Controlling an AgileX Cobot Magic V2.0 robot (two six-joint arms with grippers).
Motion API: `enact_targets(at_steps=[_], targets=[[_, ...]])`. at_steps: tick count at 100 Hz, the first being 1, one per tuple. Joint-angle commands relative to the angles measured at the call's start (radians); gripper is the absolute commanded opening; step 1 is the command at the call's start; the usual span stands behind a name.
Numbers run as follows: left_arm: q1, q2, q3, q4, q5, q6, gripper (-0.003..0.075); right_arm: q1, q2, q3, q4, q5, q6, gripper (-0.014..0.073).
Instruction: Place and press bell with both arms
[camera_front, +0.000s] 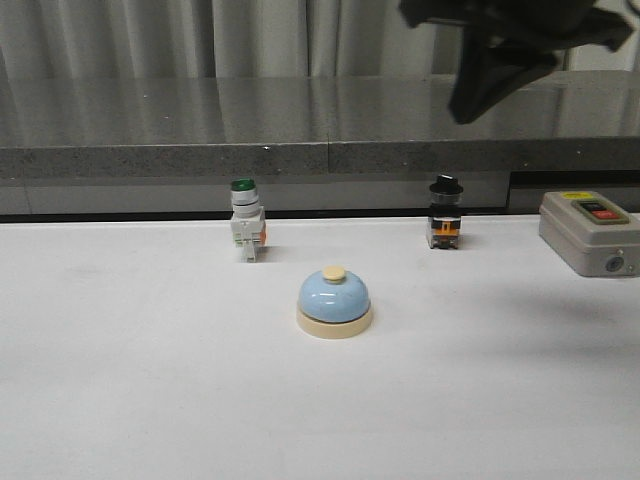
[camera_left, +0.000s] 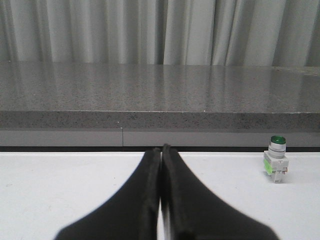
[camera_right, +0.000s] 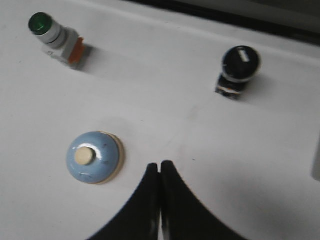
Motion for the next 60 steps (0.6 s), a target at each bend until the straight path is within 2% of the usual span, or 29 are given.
enact_targets(at_steps=[1, 28, 60], targets=[[0.002, -0.029, 0.042, -0.007, -0.08, -0.009, -0.002, -0.065, -0.15, 0.06, -0.008, -0.074, -0.012, -0.006], [0.002, -0.029, 0.042, -0.007, -0.08, -0.009, -0.002, -0.235, -0.504, 0.31, -0.038, -0.116, -0.012, -0.006], [0.002, -0.029, 0.042, -0.007, -0.08, -0.009, -0.002, -0.256, -0.887, 0.48, -0.042, -0.086, -0.012, -0.006]])
